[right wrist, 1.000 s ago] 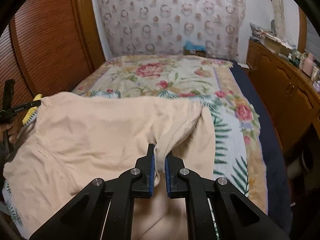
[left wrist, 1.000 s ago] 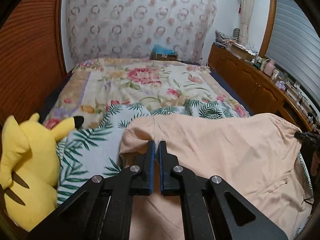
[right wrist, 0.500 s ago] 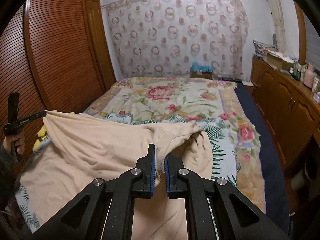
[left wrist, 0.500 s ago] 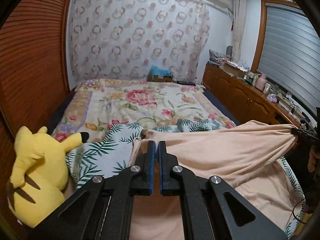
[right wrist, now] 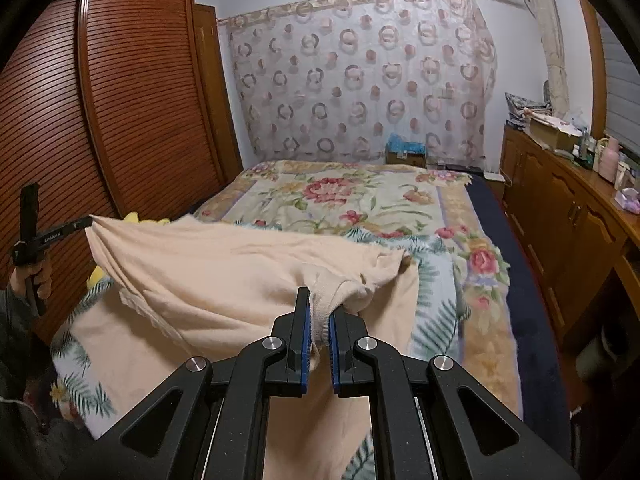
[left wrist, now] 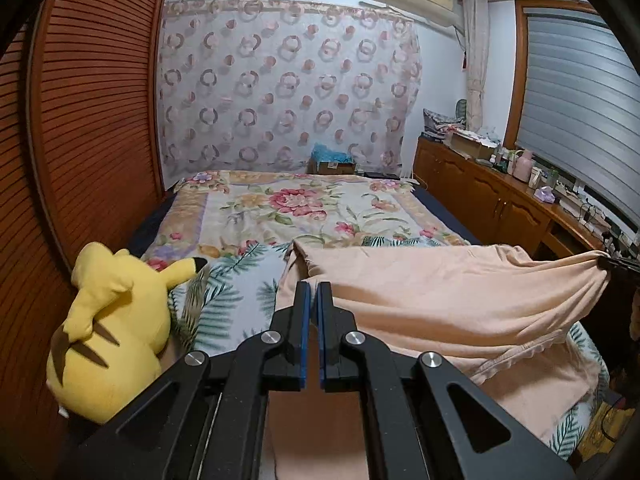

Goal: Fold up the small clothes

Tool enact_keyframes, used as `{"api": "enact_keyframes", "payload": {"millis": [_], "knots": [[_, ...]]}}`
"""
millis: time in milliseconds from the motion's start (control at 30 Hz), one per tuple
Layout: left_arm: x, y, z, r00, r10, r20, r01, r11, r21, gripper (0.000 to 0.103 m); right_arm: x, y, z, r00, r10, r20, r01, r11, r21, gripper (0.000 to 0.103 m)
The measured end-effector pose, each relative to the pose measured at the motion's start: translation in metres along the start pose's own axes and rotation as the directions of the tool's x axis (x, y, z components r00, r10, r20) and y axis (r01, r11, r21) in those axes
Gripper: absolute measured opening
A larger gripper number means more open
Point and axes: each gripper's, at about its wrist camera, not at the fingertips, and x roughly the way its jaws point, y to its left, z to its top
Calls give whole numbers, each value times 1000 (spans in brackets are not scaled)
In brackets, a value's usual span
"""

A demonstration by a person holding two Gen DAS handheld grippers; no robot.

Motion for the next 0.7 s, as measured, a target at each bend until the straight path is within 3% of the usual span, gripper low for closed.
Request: {"api": "enact_keyframes", "payload": {"millis": [433, 600, 700], "knots": [[-44, -4, -48, 1000, 24, -12, -24, 1000, 6, 4, -54, 20, -48, 1000, -13, -10, 13, 1000, -5, 7], [-38, -7, -68, 996, 44, -79, -43, 999, 14, 4, -61, 23, -70, 998, -18, -68, 18, 1000, -6, 7], [-38, -13, -75, 995, 34, -97, -31, 999, 24, 16, -51, 29, -80, 991, -50, -125, 45, 998, -42, 15]]}}
